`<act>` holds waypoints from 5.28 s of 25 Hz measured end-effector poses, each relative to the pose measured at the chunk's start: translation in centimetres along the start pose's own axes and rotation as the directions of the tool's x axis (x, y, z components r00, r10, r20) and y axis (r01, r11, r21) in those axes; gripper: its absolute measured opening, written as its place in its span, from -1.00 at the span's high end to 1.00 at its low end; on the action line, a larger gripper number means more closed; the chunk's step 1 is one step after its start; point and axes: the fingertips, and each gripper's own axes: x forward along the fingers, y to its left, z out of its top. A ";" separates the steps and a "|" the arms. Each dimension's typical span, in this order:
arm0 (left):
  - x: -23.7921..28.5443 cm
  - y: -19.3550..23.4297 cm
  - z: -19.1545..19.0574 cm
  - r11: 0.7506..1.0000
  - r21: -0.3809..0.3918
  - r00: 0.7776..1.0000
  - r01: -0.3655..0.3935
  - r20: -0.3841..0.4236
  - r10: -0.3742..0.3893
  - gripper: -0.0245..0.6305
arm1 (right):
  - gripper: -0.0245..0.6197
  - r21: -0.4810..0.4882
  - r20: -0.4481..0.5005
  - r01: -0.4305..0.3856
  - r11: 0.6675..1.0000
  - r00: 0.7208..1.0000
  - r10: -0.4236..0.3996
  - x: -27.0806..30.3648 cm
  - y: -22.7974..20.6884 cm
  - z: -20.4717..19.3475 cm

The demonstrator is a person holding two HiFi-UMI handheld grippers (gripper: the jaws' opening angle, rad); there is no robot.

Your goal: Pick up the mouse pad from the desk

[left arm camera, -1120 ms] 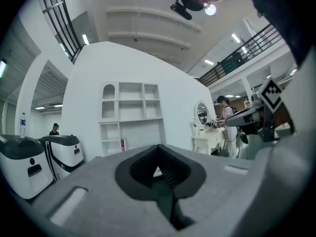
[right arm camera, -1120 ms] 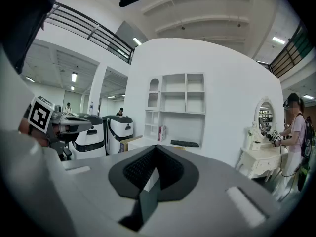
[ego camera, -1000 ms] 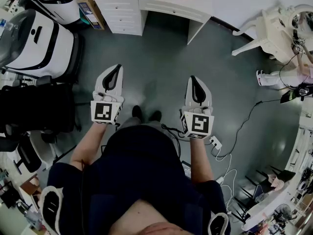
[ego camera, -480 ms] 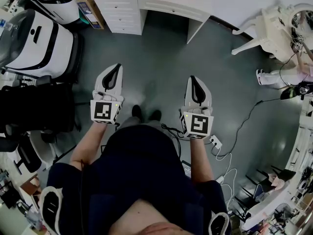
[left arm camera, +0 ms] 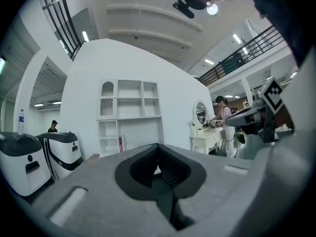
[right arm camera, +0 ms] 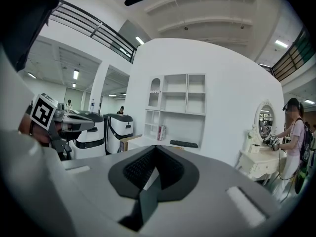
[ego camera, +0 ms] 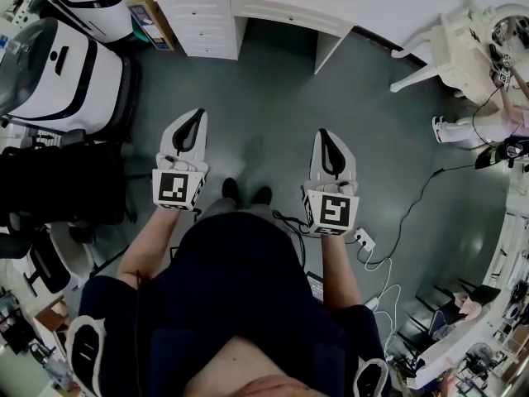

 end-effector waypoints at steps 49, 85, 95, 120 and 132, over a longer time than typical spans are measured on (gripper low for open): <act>33.5 8.7 2.7 0.976 -0.005 0.975 0.219 0.039 -0.219 -0.57 | 0.93 0.006 -0.044 -0.014 1.000 0.999 0.014 25.5 -13.4 1.5; 66.3 15.3 -14.4 0.707 -0.708 0.981 -0.007 -0.143 -0.134 -0.57 | 0.93 -0.007 -0.118 -0.316 0.949 0.942 0.313 55.2 -31.0 1.3; 68.2 17.3 -20.3 0.429 -0.901 0.985 -0.062 -0.124 -0.118 -0.57 | 0.93 0.023 -0.169 -0.309 0.951 0.936 0.308 57.6 -30.8 -0.1; 69.4 16.3 -29.6 0.062 -0.973 0.958 -0.222 -0.229 -0.170 -0.52 | 0.92 0.096 -0.218 -0.283 0.954 0.929 0.298 58.5 -30.4 -1.8; 70.4 16.5 -30.5 0.026 -0.971 0.953 -0.236 -0.237 -0.191 -0.22 | 0.92 0.137 -0.234 -0.279 0.951 0.923 0.305 58.9 -30.5 -2.5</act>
